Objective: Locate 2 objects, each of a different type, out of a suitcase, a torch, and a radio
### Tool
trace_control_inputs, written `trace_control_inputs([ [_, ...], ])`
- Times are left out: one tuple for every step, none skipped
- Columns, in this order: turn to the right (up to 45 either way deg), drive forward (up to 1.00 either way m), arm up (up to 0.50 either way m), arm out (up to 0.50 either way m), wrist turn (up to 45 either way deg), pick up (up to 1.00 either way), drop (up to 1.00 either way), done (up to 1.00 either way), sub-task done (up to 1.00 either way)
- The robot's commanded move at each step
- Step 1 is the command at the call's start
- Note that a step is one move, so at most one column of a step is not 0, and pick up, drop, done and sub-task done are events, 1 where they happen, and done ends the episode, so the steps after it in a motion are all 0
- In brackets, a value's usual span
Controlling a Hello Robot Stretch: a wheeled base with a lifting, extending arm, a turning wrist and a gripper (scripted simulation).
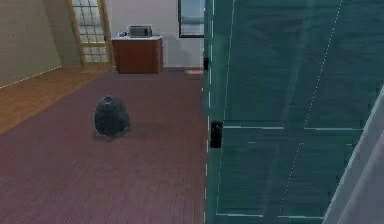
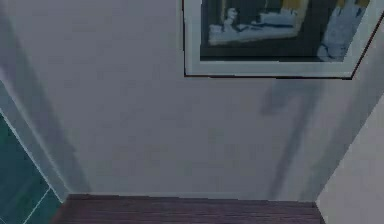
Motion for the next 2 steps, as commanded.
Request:
trace_control_inputs([
  [-45.0,0.00,0.00,0.00,0.0,0.00,0.00,0.00,0.00],
  [-33.0,0.00,0.00,0.00,0.0,0.00,0.00,0.00,0.00],
])
